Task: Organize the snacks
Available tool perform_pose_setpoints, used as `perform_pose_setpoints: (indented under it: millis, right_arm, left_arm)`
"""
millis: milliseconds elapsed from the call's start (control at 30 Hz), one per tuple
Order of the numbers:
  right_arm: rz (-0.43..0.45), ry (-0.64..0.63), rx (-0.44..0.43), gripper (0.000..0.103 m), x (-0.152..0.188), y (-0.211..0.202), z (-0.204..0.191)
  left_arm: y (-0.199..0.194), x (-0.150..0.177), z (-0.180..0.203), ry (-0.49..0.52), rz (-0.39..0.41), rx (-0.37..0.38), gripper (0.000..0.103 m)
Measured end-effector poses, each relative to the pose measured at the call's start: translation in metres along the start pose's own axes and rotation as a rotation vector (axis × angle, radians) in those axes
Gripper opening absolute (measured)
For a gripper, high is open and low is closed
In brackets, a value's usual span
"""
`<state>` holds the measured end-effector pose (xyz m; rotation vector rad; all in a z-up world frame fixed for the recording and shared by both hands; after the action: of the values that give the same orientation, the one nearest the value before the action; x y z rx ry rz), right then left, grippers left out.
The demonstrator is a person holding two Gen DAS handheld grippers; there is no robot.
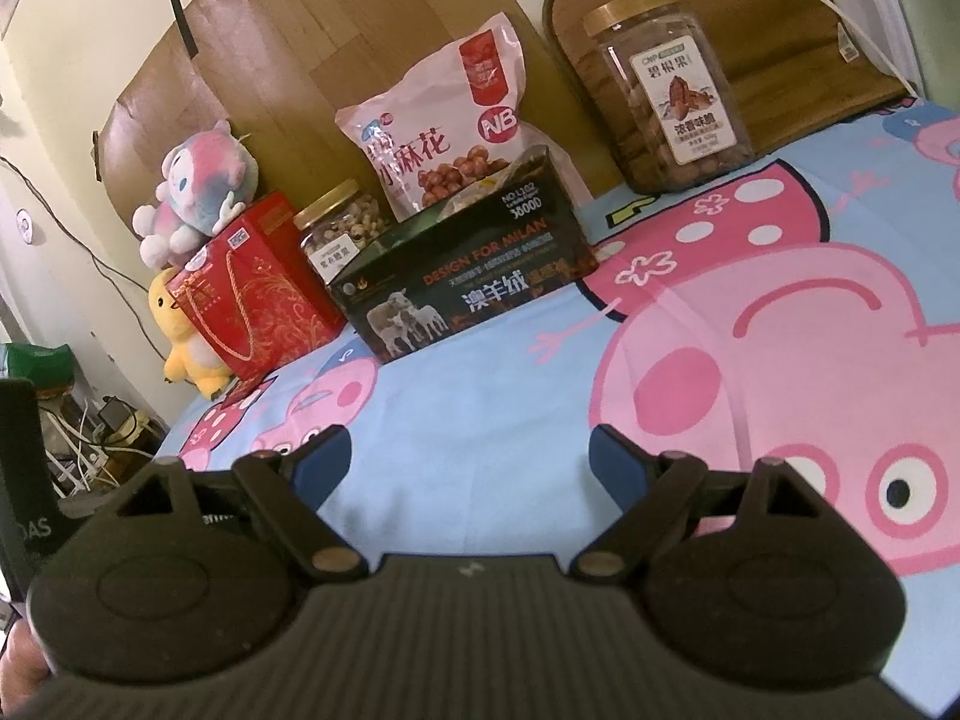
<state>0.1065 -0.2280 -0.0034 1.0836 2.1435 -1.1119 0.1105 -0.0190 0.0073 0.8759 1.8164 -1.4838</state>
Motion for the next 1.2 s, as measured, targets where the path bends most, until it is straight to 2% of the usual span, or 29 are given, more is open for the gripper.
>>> perform_pose_setpoints:
  millis: [900,1200]
  right_arm:
    - [0.012,0.000,0.012,0.089,-0.002,-0.001,0.008]
    - [0.017,-0.005,0.021,0.089,-0.002,-0.001,0.007]
  left_arm:
    - [0.001,0.003,0.014,0.011,-0.059,0.103,0.103]
    - [0.003,0.005,0.018,-0.008,-0.081,0.174,0.103]
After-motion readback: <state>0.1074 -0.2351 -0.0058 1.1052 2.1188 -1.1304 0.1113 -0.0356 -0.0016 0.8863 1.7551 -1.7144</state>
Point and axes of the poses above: each gripper's, at about its wrist camera, not at the fingertips, and y roughly the way its jaws point, z to its right, x to its underside, the point moved 4 cm from there along y, roughly the way its jaws point, and after that the axes turned 3 degrees about z, right-handed, at the moved point
